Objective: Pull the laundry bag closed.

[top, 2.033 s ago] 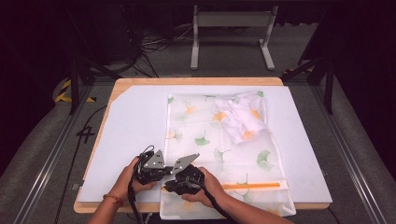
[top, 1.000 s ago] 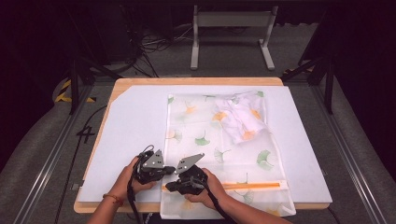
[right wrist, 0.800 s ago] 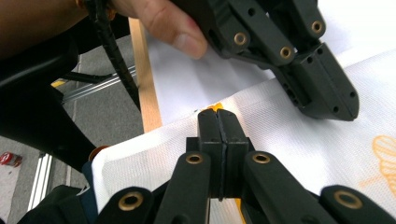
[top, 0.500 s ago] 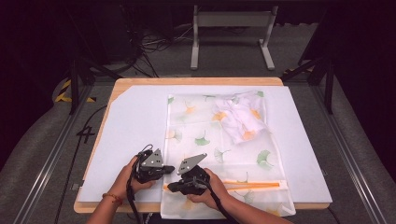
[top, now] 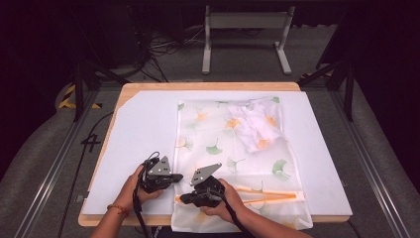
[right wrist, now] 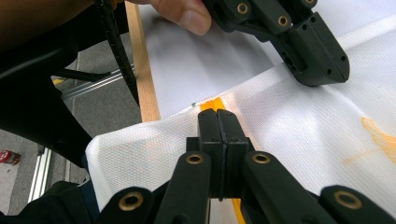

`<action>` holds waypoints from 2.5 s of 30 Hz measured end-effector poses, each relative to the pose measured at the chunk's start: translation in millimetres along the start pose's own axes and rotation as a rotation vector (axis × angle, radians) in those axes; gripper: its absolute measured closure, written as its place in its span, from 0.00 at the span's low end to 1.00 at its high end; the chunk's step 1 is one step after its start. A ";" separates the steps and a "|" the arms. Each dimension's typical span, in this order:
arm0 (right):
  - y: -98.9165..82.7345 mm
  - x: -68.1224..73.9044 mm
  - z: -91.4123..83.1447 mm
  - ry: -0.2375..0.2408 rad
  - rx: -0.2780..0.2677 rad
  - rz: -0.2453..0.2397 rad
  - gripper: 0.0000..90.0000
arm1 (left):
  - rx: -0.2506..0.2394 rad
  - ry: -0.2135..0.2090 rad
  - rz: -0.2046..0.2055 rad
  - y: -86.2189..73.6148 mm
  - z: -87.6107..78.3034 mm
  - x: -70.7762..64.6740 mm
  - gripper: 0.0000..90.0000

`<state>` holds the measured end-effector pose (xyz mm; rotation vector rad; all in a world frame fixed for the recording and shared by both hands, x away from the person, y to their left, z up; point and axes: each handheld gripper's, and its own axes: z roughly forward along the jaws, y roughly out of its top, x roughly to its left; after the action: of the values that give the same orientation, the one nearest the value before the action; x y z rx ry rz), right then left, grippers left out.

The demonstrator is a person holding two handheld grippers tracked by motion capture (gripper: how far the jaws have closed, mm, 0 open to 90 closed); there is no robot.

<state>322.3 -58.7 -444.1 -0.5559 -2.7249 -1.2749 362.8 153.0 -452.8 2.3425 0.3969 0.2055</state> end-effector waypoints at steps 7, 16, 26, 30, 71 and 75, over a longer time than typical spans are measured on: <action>1.0 3.6 -2.3 -0.018 0.006 -0.024 1.00 | -0.011 -0.005 -0.019 -0.7 0.6 0.5 1.00; 0.3 5.2 -7.1 -0.048 0.012 -0.038 1.00 | -0.016 -0.005 -0.027 -1.3 0.6 1.5 1.00; 1.1 4.3 -6.6 -0.053 0.026 -0.035 1.00 | 0.002 0.038 -0.010 1.5 -0.1 -4.5 1.00; 1.6 4.9 -2.6 -0.045 0.029 -0.038 1.00 | -0.004 0.040 -0.016 1.4 -1.7 -10.7 1.00; -6.4 3.7 -9.0 -0.059 0.051 -0.018 1.00 | -0.035 -0.046 -0.002 -17.6 -13.0 -37.7 1.00; -6.7 2.9 -10.6 -0.052 0.045 -0.013 1.00 | -0.034 -0.042 0.001 -17.4 -13.1 -38.0 1.00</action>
<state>316.5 -69.8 -441.4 -0.5755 -2.7963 -1.2147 319.8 160.3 -456.8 2.3100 0.3686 0.1621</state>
